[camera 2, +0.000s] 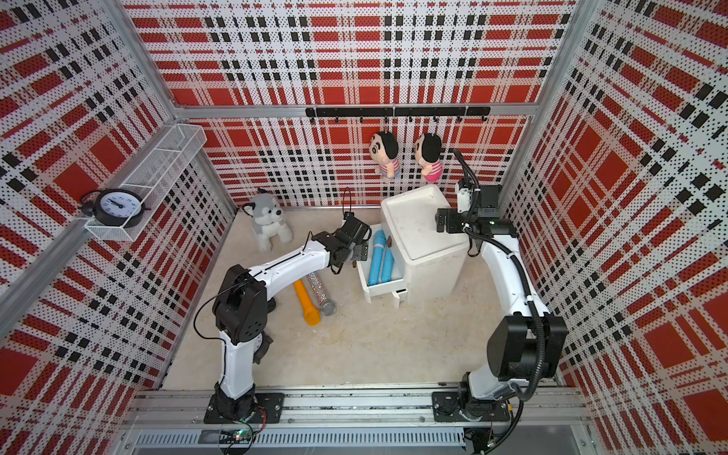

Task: Take the microphone out of the drawer
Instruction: Open the drawer in the storage box, then pick up the microphone from the drawer.

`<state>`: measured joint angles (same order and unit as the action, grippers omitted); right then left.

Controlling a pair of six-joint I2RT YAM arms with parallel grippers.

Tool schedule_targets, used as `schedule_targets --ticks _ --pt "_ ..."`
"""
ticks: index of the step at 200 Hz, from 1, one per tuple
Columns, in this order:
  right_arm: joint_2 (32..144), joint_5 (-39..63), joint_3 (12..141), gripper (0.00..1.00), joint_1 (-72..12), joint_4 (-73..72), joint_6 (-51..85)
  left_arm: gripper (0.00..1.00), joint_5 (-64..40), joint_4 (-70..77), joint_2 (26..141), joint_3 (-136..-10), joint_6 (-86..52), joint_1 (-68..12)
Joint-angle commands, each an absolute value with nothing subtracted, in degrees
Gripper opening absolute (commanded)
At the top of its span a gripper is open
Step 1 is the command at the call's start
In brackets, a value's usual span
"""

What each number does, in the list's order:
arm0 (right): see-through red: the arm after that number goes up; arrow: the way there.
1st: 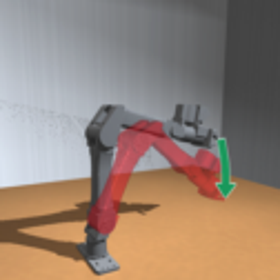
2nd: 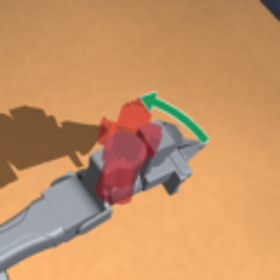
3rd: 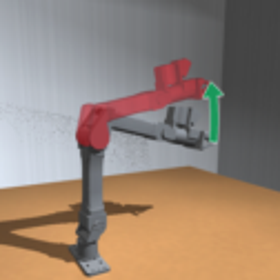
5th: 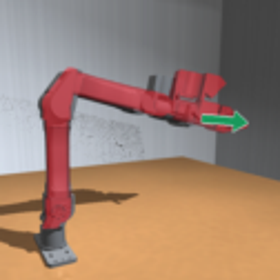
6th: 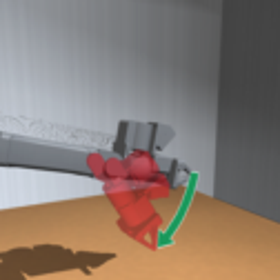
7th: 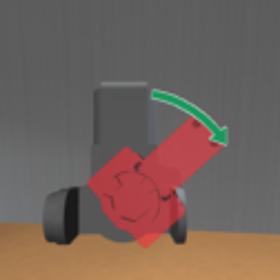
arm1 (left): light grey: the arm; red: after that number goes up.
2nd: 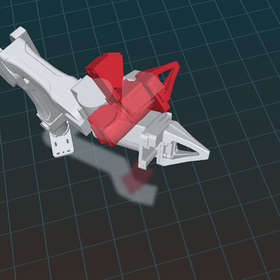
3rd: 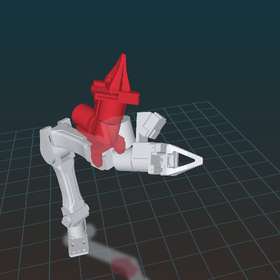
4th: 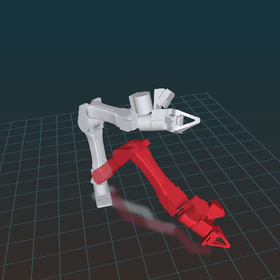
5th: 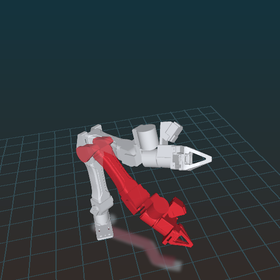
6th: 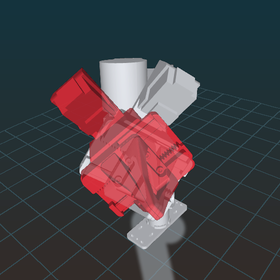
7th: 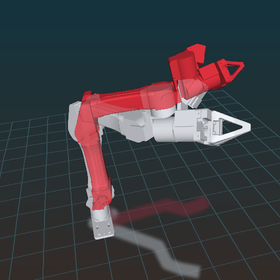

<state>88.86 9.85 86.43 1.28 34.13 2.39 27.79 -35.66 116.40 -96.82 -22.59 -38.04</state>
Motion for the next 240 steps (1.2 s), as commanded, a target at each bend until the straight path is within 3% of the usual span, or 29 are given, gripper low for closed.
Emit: schedule_targets --ticks 1,108,122,162,240 --pt "89.56 8.92 84.97 1.0 1.12 40.61 2.22 0.98 31.74 -42.63 114.0 -96.0 -18.9 -36.19" --pt "88.85 10.82 84.53 1.0 1.1 40.17 2.11 1.0 12.72 -39.15 108.39 -100.06 -15.1 -37.51" --pt "88.91 10.92 84.54 1.0 1.14 40.21 2.11 0.95 10.55 -39.07 108.87 -100.92 -15.2 -38.11" --pt "88.59 11.1 84.35 1.0 1.14 40.09 2.11 0.67 6.22 -38.76 111.3 -103.72 -16.51 -39.86" --pt "87.81 11.35 83.78 1.0 1.14 39.82 2.02 0.53 3.09 -38.76 117.06 -106.04 -20.61 -40.52"
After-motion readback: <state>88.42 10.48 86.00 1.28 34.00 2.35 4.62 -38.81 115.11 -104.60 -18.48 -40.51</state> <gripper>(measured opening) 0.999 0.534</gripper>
